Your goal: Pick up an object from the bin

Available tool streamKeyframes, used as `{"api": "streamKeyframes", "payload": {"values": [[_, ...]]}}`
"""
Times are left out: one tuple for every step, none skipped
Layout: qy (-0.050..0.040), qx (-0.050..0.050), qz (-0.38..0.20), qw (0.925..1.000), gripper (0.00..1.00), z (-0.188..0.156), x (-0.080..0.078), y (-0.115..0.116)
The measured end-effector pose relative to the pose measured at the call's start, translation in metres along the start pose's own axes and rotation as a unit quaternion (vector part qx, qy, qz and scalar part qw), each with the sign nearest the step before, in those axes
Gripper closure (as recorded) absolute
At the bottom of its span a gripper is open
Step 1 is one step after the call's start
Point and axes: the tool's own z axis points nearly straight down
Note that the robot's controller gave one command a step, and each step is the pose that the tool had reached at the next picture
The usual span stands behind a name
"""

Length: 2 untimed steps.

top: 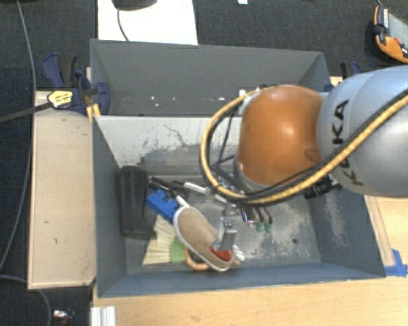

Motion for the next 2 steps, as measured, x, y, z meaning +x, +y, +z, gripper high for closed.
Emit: {"api": "streamKeyframes", "payload": {"values": [[-0.004,-0.001,0.003,1.0,0.0,-0.004,-0.002,-0.001],[-0.0062,-0.002,0.078,0.9969,0.0,0.146,-0.064,0.069]]}}
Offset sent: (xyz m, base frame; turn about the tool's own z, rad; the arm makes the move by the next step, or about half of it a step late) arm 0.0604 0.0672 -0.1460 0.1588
